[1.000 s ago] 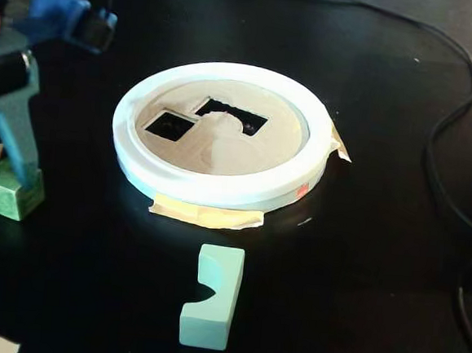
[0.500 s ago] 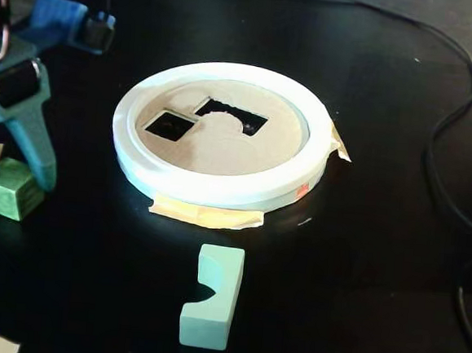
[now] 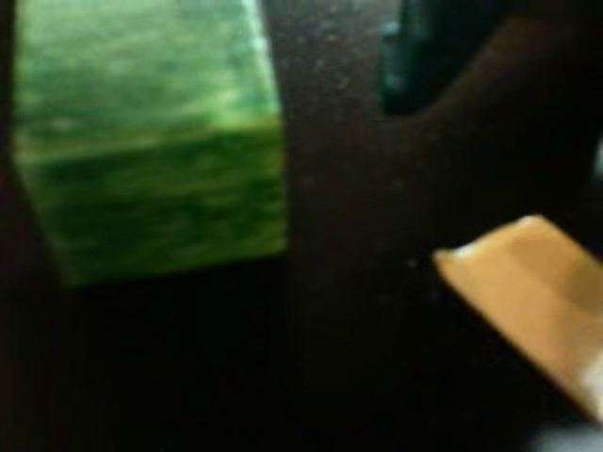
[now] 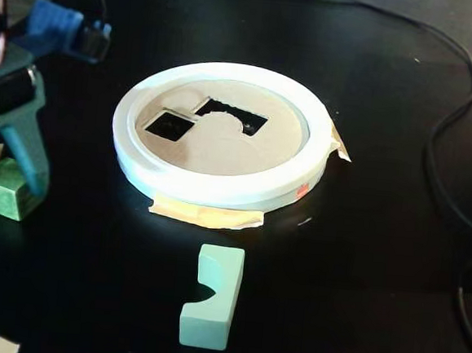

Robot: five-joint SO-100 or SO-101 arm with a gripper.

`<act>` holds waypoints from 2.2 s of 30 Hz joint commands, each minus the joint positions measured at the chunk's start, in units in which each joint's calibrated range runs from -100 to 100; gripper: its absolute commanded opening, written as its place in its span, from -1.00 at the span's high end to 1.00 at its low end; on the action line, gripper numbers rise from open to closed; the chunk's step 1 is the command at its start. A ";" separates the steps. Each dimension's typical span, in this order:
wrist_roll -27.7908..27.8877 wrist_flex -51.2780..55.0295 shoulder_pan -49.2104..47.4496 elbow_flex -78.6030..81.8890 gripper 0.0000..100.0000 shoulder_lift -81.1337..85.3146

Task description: Pick up the square block and drop it in corresponding square shaped hole

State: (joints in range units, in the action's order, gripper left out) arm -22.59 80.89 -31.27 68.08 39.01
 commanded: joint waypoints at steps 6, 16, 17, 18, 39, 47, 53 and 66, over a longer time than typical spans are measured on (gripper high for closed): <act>0.00 -0.76 0.81 -0.14 -0.16 0.00; 0.00 -0.76 0.81 -0.14 0.22 0.00; 0.00 -0.76 0.81 -0.14 0.22 0.00; 0.00 -0.76 0.81 -0.14 0.22 0.00; -0.34 0.74 -0.82 -11.43 0.32 1.07; -0.05 8.27 -0.82 -25.55 0.32 0.17; -0.49 8.97 -0.82 -37.12 0.31 -0.09; -0.49 7.97 -14.55 -60.25 0.31 -33.41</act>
State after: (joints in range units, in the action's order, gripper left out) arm -22.78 89.14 -39.16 20.84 17.34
